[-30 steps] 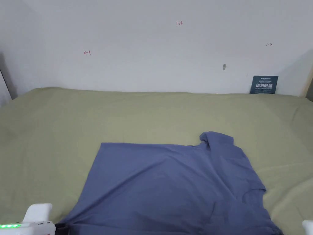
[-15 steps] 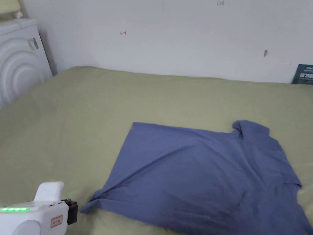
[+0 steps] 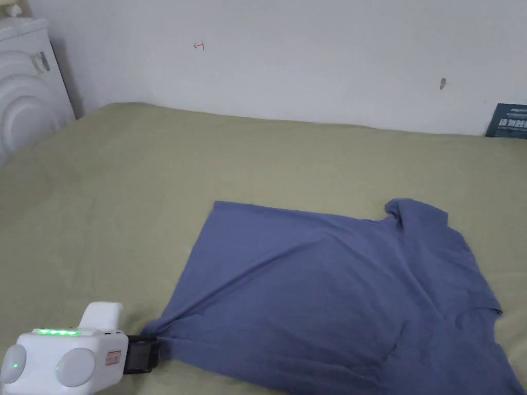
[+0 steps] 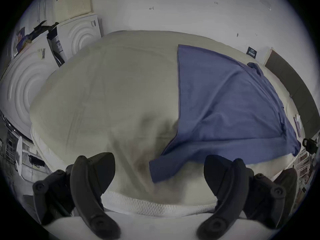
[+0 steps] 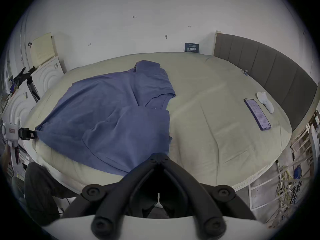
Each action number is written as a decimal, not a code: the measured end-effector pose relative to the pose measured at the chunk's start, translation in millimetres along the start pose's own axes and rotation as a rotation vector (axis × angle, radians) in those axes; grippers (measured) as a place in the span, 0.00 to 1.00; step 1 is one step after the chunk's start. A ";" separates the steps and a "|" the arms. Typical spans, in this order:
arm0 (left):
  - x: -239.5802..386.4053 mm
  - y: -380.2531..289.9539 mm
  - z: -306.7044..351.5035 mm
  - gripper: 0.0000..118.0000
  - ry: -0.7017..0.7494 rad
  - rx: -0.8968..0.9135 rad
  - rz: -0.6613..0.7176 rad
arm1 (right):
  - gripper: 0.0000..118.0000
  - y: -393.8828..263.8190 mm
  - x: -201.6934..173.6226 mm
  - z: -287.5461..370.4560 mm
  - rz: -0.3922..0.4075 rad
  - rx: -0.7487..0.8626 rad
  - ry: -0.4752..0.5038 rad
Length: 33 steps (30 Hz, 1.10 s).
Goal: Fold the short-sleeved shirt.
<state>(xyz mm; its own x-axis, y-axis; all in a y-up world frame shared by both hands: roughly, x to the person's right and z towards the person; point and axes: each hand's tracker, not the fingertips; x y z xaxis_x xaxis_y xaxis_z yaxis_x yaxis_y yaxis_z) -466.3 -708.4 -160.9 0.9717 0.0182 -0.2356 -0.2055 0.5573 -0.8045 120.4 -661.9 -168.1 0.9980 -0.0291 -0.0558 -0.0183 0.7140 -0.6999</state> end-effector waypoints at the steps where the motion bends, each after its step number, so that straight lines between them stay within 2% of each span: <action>1: -2.2 -1.5 -1.1 0.87 -0.007 -0.010 -0.002 | 0.00 0.4 0.1 -1.0 -0.002 -0.004 -0.003; 2: -1.7 -0.3 -1.5 0.61 -0.017 -0.028 -0.006 | 0.00 0.6 7.0 -7.1 -0.008 -0.010 0.000; 3: -1.1 0.7 -2.0 0.18 -0.024 -0.050 -0.003 | 0.00 0.9 8.4 -9.2 -0.008 -0.014 -0.003; 4: -0.2 -1.4 -4.7 0.07 -0.013 -0.037 -0.003 | 0.00 1.4 9.0 -10.5 -0.007 -0.017 -0.005; 10: -3.7 -7.3 4.5 0.07 -0.036 -0.022 0.019 | 0.01 1.3 8.2 -10.5 0.014 -0.019 0.010; 11: -3.0 -7.9 5.7 0.07 -0.037 -0.019 0.016 | 0.28 1.7 8.2 -10.9 0.013 -0.020 0.017; 12: -2.2 -7.8 6.8 0.07 -0.036 -0.018 0.009 | 0.66 2.7 9.6 -12.1 0.009 -0.030 0.049; 13: -1.5 -7.4 7.5 0.07 -0.040 -0.016 0.002 | 0.97 3.3 10.3 -14.6 0.003 -0.046 0.061; 16: -1.3 -6.9 7.4 0.07 -0.028 -0.011 -0.022 | 0.85 -1.5 5.4 -22.6 0.036 -0.089 0.090; 17: 4.0 -9.1 15.1 0.07 -0.027 -0.009 -0.026 | 0.85 -1.8 4.0 -26.9 0.041 -0.099 0.060; 20: 5.7 -10.5 19.0 0.07 -0.029 -0.010 -0.024 | 0.85 -8.5 2.5 -39.3 0.051 -0.143 0.055; 21: 7.5 -10.5 21.7 0.07 -0.025 -0.010 -0.027 | 0.82 -11.7 3.5 -44.2 0.055 -0.165 0.053; 22: 7.1 -10.7 21.8 0.07 -0.022 -0.012 -0.032 | 0.70 -13.7 4.8 -47.0 0.062 -0.184 0.052; 23: 5.8 -10.9 21.5 0.07 -0.021 -0.014 -0.034 | 0.38 -16.4 6.2 -48.0 0.083 -0.191 0.043; 24: 4.3 -11.1 21.6 0.07 -0.022 -0.016 -0.034 | 0.11 -18.8 7.9 -46.3 0.091 -0.188 0.048; 25: 4.2 -10.6 23.8 0.07 -0.028 -0.019 -0.032 | 0.03 -19.7 8.9 -40.7 0.068 -0.175 0.072; 33: 6.8 3.3 65.0 0.07 -0.057 0.023 -0.088 | 0.03 18.3 12.1 -3.6 0.069 -0.061 0.069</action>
<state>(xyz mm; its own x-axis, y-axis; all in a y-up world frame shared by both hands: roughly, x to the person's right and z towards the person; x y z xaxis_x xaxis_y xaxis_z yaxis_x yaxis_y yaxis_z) -452.7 -652.5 -129.7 0.9910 0.0155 -0.1328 -0.1173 0.5781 -0.8075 131.9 -651.7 -184.1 0.9878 -0.0312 -0.1526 -0.0922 0.6724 -0.7344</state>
